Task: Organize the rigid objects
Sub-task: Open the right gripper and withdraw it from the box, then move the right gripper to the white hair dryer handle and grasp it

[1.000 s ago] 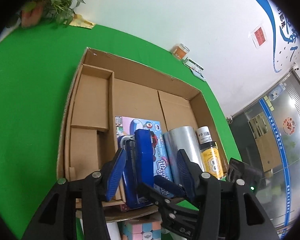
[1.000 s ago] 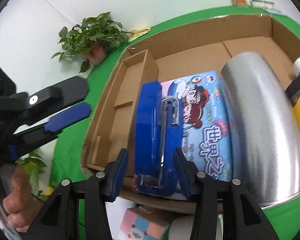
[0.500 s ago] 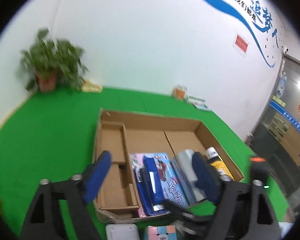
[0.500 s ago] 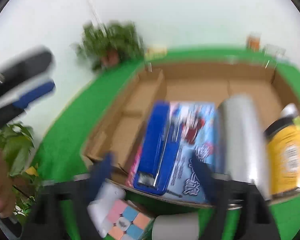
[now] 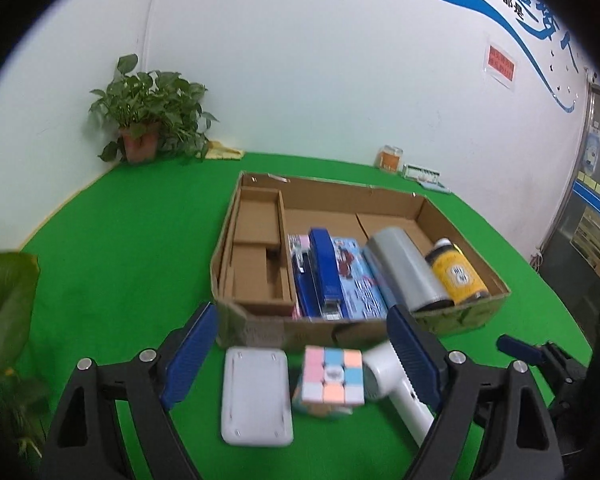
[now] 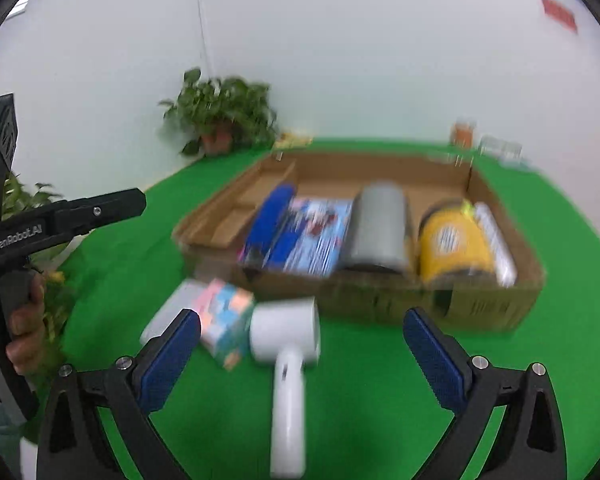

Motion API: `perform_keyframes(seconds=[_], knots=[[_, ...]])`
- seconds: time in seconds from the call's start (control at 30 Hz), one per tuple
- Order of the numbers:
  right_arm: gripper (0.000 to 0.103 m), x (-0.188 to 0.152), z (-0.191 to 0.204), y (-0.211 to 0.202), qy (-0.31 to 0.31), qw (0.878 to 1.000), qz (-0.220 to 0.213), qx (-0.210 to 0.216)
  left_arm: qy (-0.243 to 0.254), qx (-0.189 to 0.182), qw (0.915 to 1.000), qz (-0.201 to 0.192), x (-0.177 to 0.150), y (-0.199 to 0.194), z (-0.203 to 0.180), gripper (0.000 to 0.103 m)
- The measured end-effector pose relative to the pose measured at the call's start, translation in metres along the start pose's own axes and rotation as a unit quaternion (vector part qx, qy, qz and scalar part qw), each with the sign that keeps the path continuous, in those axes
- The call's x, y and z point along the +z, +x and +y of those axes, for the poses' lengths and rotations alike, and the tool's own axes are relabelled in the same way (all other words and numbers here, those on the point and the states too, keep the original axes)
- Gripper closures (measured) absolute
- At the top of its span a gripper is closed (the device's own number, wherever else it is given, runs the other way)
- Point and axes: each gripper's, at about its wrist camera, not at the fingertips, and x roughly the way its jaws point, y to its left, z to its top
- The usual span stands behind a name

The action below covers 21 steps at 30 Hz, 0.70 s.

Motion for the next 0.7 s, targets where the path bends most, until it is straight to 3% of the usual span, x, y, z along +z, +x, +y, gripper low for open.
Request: perform_keyframes(seconds=[0.07, 0.13, 0.2, 0.23, 0.3, 0.33, 0.4, 0.53, 0.63, 0.67, 0.7], knots=[[0.005, -0.016, -0.004, 0.007, 0.003, 1.0, 0.031, 0.007, -0.007, -0.006, 1.0, 0.004, -0.009, -0.005, -0.003, 0.027], [0.015, -0.032, -0.004, 0.015, 0.009, 0.998, 0.06, 0.005, -0.017, -0.023, 0.9993, 0.023, -0.014, -0.005, -0.004, 0.063], [0.034, -0.04, -0.007, 0.022, 0.017, 0.997, 0.073, 0.002, -0.039, -0.044, 0.9975, 0.04, -0.021, -0.004, -0.005, 0.059], [0.039, -0.043, -0.007, 0.027, 0.017, 0.997, 0.077, -0.002, -0.045, -0.05, 0.9967, 0.046, -0.024, -0.002, -0.006, 0.049], [0.067, -0.05, -0.01, 0.03, 0.013, 0.996, 0.088, -0.013, -0.055, -0.052, 0.995, 0.065, -0.028, 0.003, -0.009, 0.028], [0.07, -0.052, -0.012, 0.027, 0.016, 0.996, 0.084, -0.003, -0.06, -0.061, 0.9939, 0.07, -0.032, 0.003, -0.012, 0.027], [0.101, -0.059, -0.012, 0.021, 0.011, 0.996, 0.087, -0.011, -0.067, -0.1, 0.988, 0.097, -0.04, 0.007, -0.019, 0.027], [0.101, -0.082, -0.013, 0.007, 0.032, 0.992, 0.119, 0.009, -0.086, -0.168, 0.9702, 0.152, -0.06, 0.019, -0.036, 0.027], [0.099, -0.1, -0.012, -0.014, 0.034, 0.992, 0.123, 0.02, -0.09, -0.195, 0.9576, 0.193, -0.076, 0.034, -0.047, 0.027], [0.097, -0.104, -0.013, -0.021, 0.032, 0.992, 0.118, 0.016, -0.096, -0.197, 0.9542, 0.204, -0.08, 0.041, -0.049, 0.027], [0.088, -0.106, -0.014, -0.027, 0.031, 0.993, 0.109, 0.018, -0.107, -0.202, 0.9491, 0.217, -0.083, 0.05, -0.051, 0.027]])
